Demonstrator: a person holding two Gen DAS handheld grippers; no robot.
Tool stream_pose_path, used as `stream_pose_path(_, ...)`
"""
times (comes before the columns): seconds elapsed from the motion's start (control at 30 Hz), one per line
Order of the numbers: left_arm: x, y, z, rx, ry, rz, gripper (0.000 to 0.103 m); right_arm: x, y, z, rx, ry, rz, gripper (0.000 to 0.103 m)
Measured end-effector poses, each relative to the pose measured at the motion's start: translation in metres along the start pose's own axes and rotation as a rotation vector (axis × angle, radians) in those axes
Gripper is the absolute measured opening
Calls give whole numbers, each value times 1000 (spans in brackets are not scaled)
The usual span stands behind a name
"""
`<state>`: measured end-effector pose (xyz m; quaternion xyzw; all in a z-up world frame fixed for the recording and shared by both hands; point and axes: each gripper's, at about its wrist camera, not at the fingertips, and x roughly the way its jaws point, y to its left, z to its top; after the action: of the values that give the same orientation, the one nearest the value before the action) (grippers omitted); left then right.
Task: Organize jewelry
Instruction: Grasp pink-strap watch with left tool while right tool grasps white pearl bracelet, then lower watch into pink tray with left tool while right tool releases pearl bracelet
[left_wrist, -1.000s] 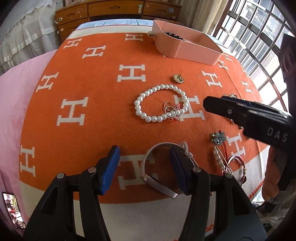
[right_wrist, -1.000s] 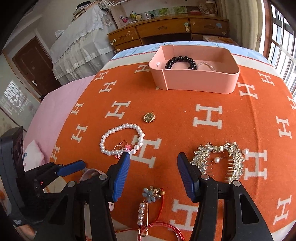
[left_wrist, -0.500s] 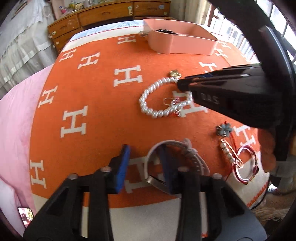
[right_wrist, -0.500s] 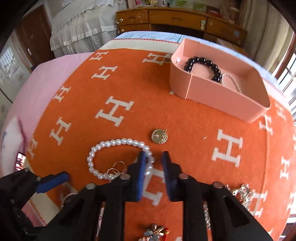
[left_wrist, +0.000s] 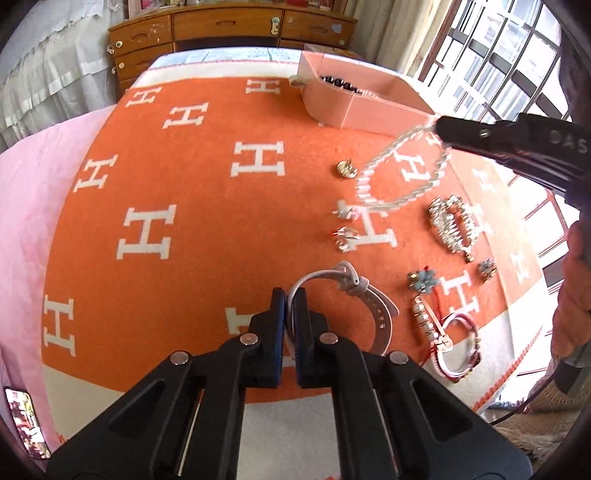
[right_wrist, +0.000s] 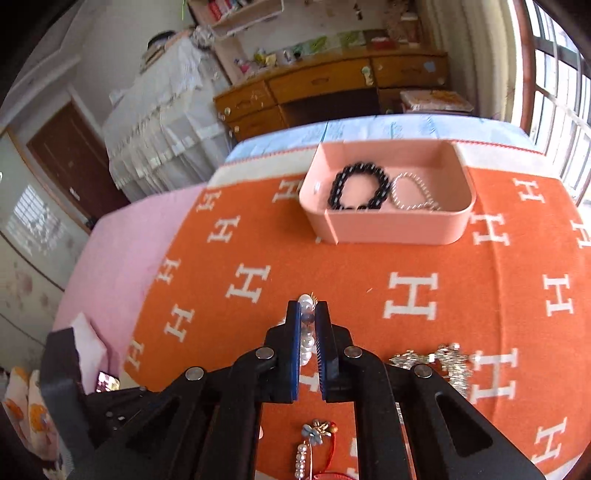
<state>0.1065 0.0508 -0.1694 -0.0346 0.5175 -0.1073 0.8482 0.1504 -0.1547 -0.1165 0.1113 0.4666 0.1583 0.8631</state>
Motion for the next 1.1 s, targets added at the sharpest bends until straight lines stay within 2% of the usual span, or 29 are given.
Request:
stream_pose_path(0.23, -27, -13, 11, 20, -51, -12, 2, -66, -16, 6, 34, -117, 16, 7)
stream_pose_path(0.37, -45, -21, 28, 37, -86, -13, 2, -96, -20, 12, 30, -169, 14, 7)
stream_pose_path(0.57, -76, -34, 75, 51, -185, -16, 2, -131, -26, 34, 29, -236, 0, 7)
stream_pose_path(0.7, -84, -46, 117, 61, -246, -5, 2, -136, -30, 59, 34, -270, -11, 7)
stream_pose_path(0.87, -63, -58, 176, 42, -262, 22, 2, -135, -42, 91, 67, -295, -20, 7)
stream_pose_path(1.1, 10, -72, 232, 4, -211, 69, 2, -91, -64, 129, 99, -258, -38, 7)
